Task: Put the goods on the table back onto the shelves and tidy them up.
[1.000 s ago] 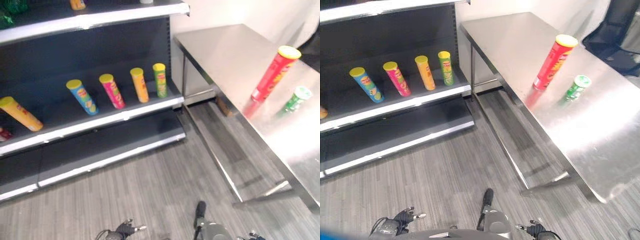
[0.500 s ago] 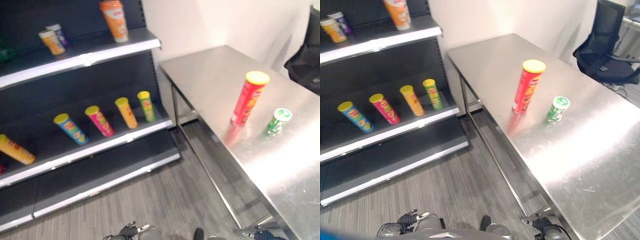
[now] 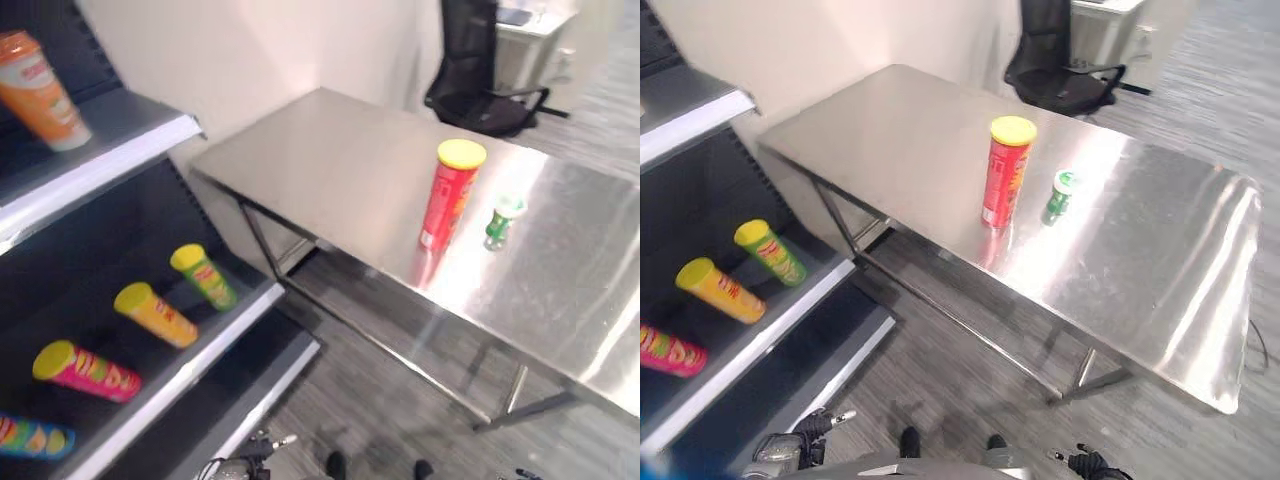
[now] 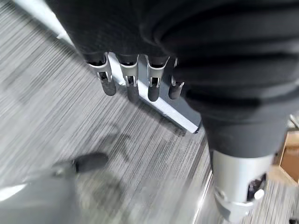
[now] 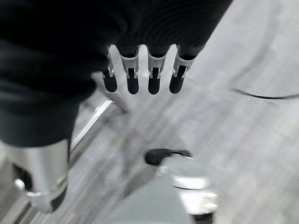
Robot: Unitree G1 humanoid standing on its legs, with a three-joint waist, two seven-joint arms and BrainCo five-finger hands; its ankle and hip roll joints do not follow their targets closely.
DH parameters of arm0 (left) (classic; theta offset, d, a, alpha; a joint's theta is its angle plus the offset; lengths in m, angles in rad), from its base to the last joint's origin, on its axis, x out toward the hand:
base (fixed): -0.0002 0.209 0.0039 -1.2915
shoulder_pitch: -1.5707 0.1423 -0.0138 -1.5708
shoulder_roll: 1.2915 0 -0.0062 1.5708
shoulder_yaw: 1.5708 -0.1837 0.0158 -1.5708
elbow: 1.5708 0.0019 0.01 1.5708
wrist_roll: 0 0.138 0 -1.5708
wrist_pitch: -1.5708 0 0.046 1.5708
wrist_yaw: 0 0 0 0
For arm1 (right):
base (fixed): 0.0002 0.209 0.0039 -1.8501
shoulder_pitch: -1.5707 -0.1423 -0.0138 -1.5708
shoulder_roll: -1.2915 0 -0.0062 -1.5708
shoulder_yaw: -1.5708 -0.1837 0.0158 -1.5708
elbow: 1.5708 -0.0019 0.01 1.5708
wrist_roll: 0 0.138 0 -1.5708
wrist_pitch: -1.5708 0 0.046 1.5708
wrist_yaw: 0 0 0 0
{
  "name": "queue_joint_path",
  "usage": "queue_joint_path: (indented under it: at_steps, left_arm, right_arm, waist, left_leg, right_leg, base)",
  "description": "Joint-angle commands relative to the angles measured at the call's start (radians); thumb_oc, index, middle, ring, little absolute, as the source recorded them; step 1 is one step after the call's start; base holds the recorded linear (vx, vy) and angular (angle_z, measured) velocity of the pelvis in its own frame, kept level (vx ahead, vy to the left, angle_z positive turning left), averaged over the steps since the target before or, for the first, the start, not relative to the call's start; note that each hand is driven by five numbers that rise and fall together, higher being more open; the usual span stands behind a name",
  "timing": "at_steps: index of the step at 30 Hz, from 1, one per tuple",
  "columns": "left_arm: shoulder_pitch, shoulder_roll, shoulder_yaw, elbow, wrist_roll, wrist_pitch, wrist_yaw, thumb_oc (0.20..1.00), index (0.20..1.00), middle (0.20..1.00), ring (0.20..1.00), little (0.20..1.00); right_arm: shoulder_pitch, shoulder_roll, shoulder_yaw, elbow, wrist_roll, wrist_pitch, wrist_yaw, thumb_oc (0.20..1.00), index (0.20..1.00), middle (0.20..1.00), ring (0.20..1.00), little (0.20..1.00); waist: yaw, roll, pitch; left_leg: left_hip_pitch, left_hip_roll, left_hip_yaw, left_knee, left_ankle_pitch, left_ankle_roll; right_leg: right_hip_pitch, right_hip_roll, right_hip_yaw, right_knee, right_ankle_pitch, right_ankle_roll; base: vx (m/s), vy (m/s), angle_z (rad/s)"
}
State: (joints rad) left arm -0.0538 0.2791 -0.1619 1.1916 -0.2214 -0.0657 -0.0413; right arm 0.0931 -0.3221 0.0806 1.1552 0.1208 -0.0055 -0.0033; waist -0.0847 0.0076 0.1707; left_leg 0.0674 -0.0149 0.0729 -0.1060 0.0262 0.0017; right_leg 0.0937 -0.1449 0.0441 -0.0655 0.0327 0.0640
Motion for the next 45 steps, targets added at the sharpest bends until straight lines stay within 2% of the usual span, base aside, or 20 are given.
queue_joint_path:
  at_steps: [1, 2, 4, 5, 6, 7, 9, 10, 11, 15, 17, 19, 20, 22, 24, 26, 28, 31, 34, 45]
  left_arm:
    - [-0.003, 0.037, -0.020, -0.018, 0.015, -0.032, 0.021, 1.000, 1.000, 1.000, 1.000, 1.000]
    - [-0.011, 0.055, -0.013, -0.025, 0.013, -0.035, 0.020, 1.000, 1.000, 1.000, 1.000, 1.000]
    - [-0.012, 0.061, -0.013, -0.027, 0.014, -0.034, 0.017, 1.000, 1.000, 1.000, 1.000, 1.000]
    - [-0.012, 0.067, -0.012, -0.029, 0.017, -0.033, 0.015, 1.000, 1.000, 1.000, 1.000, 1.000]
    - [-0.008, 0.075, -0.005, -0.027, 0.031, -0.030, 0.008, 1.000, 1.000, 1.000, 1.000, 1.000]
    - [-0.008, 0.075, -0.005, -0.027, 0.031, -0.030, 0.008, 1.000, 1.000, 1.000, 1.000, 1.000]
    - [-0.007, 0.088, 0.010, -0.006, 0.047, -0.024, -0.004, 1.000, 1.000, 1.000, 1.000, 1.000]
    - [-0.010, 0.095, 0.027, 0.014, 0.052, -0.019, -0.013, 1.000, 1.000, 1.000, 1.000, 1.000]
    - [-0.010, 0.094, 0.026, 0.014, 0.052, -0.019, -0.013, 1.000, 1.000, 1.000, 1.000, 1.000]
    - [0.001, 0.112, 0.053, 0.024, 0.070, -0.019, -0.038, 1.000, 1.000, 1.000, 1.000, 1.000]
    - [0.008, 0.116, 0.065, 0.018, 0.078, -0.022, -0.053, 1.000, 1.000, 1.000, 1.000, 1.000]
    - [0.026, 0.105, 0.068, 0.007, 0.098, -0.029, -0.063, 1.000, 1.000, 1.000, 1.000, 1.000]
    - [0.044, 0.088, 0.072, -0.011, 0.099, -0.038, -0.069, 1.000, 1.000, 1.000, 1.000, 1.000]
    - [0.053, 0.077, 0.073, -0.025, 0.093, -0.044, -0.069, 1.000, 1.000, 1.000, 1.000, 1.000]
    - [0.080, 0.051, 0.070, -0.035, 0.072, -0.046, -0.064, 1.000, 1.000, 1.000, 1.000, 1.000]
    - [0.085, 0.039, 0.054, -0.036, 0.062, -0.042, -0.053, 1.000, 1.000, 1.000, 1.000, 1.000]
    - [0.086, 0.037, 0.051, -0.038, 0.060, -0.042, -0.048, 1.000, 1.000, 1.000, 1.000, 1.000]
    - [0.083, 0.037, 0.020, -0.048, 0.058, -0.042, -0.036, 1.000, 1.000, 1.000, 1.000, 1.000]
    - [0.087, 0.043, 0.011, -0.048, 0.058, -0.040, -0.032, 1.000, 1.000, 1.000, 1.000, 1.000]
    - [0.106, 0.043, 0.000, -0.052, 0.053, -0.040, -0.022, 1.000, 1.000, 1.000, 1.000, 1.000]
  right_arm:
    - [-0.043, -0.066, -0.031, 0.059, 0.055, -0.003, -0.024, 1.000, 1.000, 1.000, 1.000, 1.000]
    - [-0.037, -0.091, -0.090, 0.073, 0.089, -0.007, -0.035, 1.000, 1.000, 1.000, 1.000, 1.000]
    - [-0.033, -0.102, -0.114, 0.067, 0.109, -0.010, -0.037, 1.000, 1.000, 1.000, 1.000, 1.000]
    - [-0.024, -0.115, -0.137, 0.053, 0.128, -0.012, -0.037, 1.000, 1.000, 1.000, 1.000, 1.000]
    - [0.005, -0.139, -0.181, 0.020, 0.155, -0.020, -0.038, 1.000, 1.000, 1.000, 1.000, 1.000]
    - [0.006, -0.139, -0.181, 0.020, 0.155, -0.020, -0.038, 1.000, 1.000, 1.000, 1.000, 1.000]
    - [0.034, -0.168, -0.202, -0.009, 0.157, -0.019, -0.018, 1.000, 1.000, 1.000, 1.000, 1.000]
    - [0.051, -0.201, -0.233, -0.032, 0.181, -0.022, 0.000, 1.000, 1.000, 1.000, 1.000, 1.000]
    - [0.052, -0.201, -0.233, -0.033, 0.181, -0.022, 0.000, 1.000, 1.000, 1.000, 1.000, 1.000]
    - [0.084, -0.348, -0.354, -0.187, 0.253, -0.033, 0.056, 1.000, 1.000, 1.000, 1.000, 1.000]
    - [0.103, -0.440, -0.414, -0.314, 0.284, -0.049, 0.087, 1.000, 1.000, 1.000, 1.000, 1.000]
    - [0.131, -0.580, -0.502, -0.548, 0.317, -0.076, 0.132, 1.000, 1.000, 1.000, 1.000, 1.000]
    - [0.128, -0.661, -0.565, -0.760, 0.343, -0.126, 0.145, 1.000, 1.000, 1.000, 1.000, 1.000]
    - [0.097, -0.680, -0.605, -0.854, 0.355, -0.161, 0.125, 1.000, 1.000, 1.000, 1.000, 1.000]
    - [-0.004, -0.691, -0.592, -0.935, 0.311, -0.205, 0.054, 1.000, 1.000, 1.000, 1.000, 1.000]
    - [-0.085, -0.713, -0.507, -0.886, 0.188, -0.199, -0.014, 1.000, 1.000, 1.000, 1.000, 1.000]
    - [-0.126, -0.722, -0.455, -0.871, 0.157, -0.192, -0.023, 1.000, 1.000, 1.000, 1.000, 1.000]
    - [-0.229, -0.747, -0.279, -0.793, 0.090, -0.157, -0.009, 1.000, 1.000, 1.000, 1.000, 1.000]
    - [-0.290, -0.729, -0.206, -0.730, 0.098, -0.151, -0.009, 1.000, 1.000, 1.000, 1.000, 1.000]
    - [-0.377, -0.728, -0.125, -0.708, 0.057, -0.152, -0.039, 1.000, 1.000, 1.000, 1.000, 1.000]
  waist:
    - [0.018, -0.007, -0.013]
    - [0.006, -0.016, 0.008]
    - [0.001, -0.017, 0.016]
    - [-0.005, -0.018, 0.026]
    - [-0.012, -0.025, 0.032]
    - [-0.013, -0.025, 0.032]
    - [-0.017, -0.040, 0.033]
    - [-0.020, -0.055, 0.025]
    - [-0.020, -0.055, 0.025]
    - [-0.020, -0.078, 0.010]
    - [-0.019, -0.088, -0.004]
    - [-0.016, -0.093, -0.021]
    - [-0.013, -0.091, -0.034]
    - [-0.007, -0.089, -0.047]
    - [0.023, -0.083, -0.062]
    - [0.057, -0.080, -0.067]
    - [0.061, -0.080, -0.068]
    - [0.092, -0.075, -0.065]
    - [0.106, -0.068, -0.065]
    - [0.131, -0.051, -0.066]
  left_leg:
    - [-0.029, 0.055, 0.023, 0.019, -0.023, -0.055]
    - [-0.024, 0.041, 0.055, 0.019, -0.040, -0.041]
    - [-0.023, 0.043, 0.067, 0.019, -0.043, -0.040]
    - [-0.021, 0.046, 0.078, 0.019, -0.045, -0.038]
    - [-0.014, 0.050, 0.098, 0.019, -0.058, -0.041]
    - [-0.014, 0.050, 0.097, 0.019, -0.058, -0.041]
    - [-0.007, 0.054, 0.111, 0.019, -0.066, -0.044]
    - [-0.014, 0.057, 0.109, 0.019, -0.062, -0.046]
    - [-0.014, 0.057, 0.108, 0.019, -0.062, -0.047]
    - [-0.016, 0.067, 0.116, 0.019, -0.065, -0.053]
    - [-0.012, 0.068, 0.116, 0.019, -0.067, -0.060]
    - [0.003, 0.077, 0.113, 0.019, -0.072, -0.075]
    - [0.022, 0.091, 0.106, 0.019, -0.078, -0.088]
    - [0.024, 0.098, 0.098, 0.019, -0.077, -0.093]
    - [0.035, 0.111, 0.082, 0.019, -0.078, -0.103]
    - [0.035, 0.119, 0.066, 0.019, -0.071, -0.110]
    - [0.036, 0.122, 0.061, 0.019, -0.070, -0.112]
    - [0.043, 0.133, 0.044, 0.019, -0.058, -0.120]
    - [0.046, 0.137, 0.032, 0.019, -0.053, -0.124]
    - [0.038, 0.139, 0.004, 0.019, -0.039, -0.134]
  right_leg:
    - [-0.064, -0.071, 0.013, 0.081, -0.019, 0.174]
    - [-0.116, -0.080, -0.005, 0.147, 0.032, 0.182]
    - [-0.137, -0.075, -0.015, 0.177, 0.045, 0.178]
    - [-0.153, -0.073, -0.039, 0.201, 0.051, 0.175]
    - [-0.162, -0.077, -0.098, 0.203, 0.056, 0.175]
    - [-0.161, -0.077, -0.099, 0.202, 0.057, 0.175]
    - [-0.177, -0.075, -0.152, 0.160, 0.071, 0.164]
    - [-0.164, -0.069, -0.149, 0.117, 0.076, 0.171]
    - [-0.164, -0.069, -0.150, 0.116, 0.077, 0.171]
    - [-0.149, -0.064, -0.137, 0.074, 0.095, 0.175]
    - [-0.131, -0.064, -0.145, 0.054, 0.097, 0.177]
    - [-0.099, -0.059, -0.162, 0.020, 0.083, 0.176]
    - [-0.066, -0.050, -0.181, 0.005, 0.057, 0.171]
    - [-0.053, -0.045, -0.193, -0.004, 0.045, 0.167]
    - [-0.018, -0.034, -0.219, -0.014, 0.015, 0.156]
    - [0.000, -0.026, -0.235, -0.017, -0.004, 0.146]
    - [0.007, -0.023, -0.239, -0.017, -0.008, 0.142]
    - [0.034, -0.012, -0.260, -0.021, -0.027, 0.127]
    - [0.048, -0.008, -0.273, -0.021, -0.037, 0.122]
    - [0.071, -0.004, -0.307, -0.022, -0.053, 0.115]
  base:
    - [0.04, 0.598, -0.57]
    - [0.03, 0.486, -0.54]
    - [0.01, 0.174, -0.56]
    - [0.04, 0.159, -0.41]
    - [0.04, 0.108, -0.35]
    - [0.05, 0.056, -0.25]
    - [0.05, -0.037, -0.18]
    - [0.04, -0.067, -0.13]
    - [0.04, -0.072, -0.07]
    - [0.04, -0.058, 0.03]
    - [0.08, -0.063, 0.03]
    - [0.12, -0.094, 0.02]
    - [0.12, -0.112, 0.17]
    - [0.10, -0.115, 0.29]
    - [0.09, -0.142, 0.25]
    - [0.03, -0.106, 0.27]
    - [0.00, -0.080, 0.21]
    - [0.00, -0.092, 0.29]
    - [0.01, -0.058, 0.15]
    - [0.01, -0.027, 0.07]
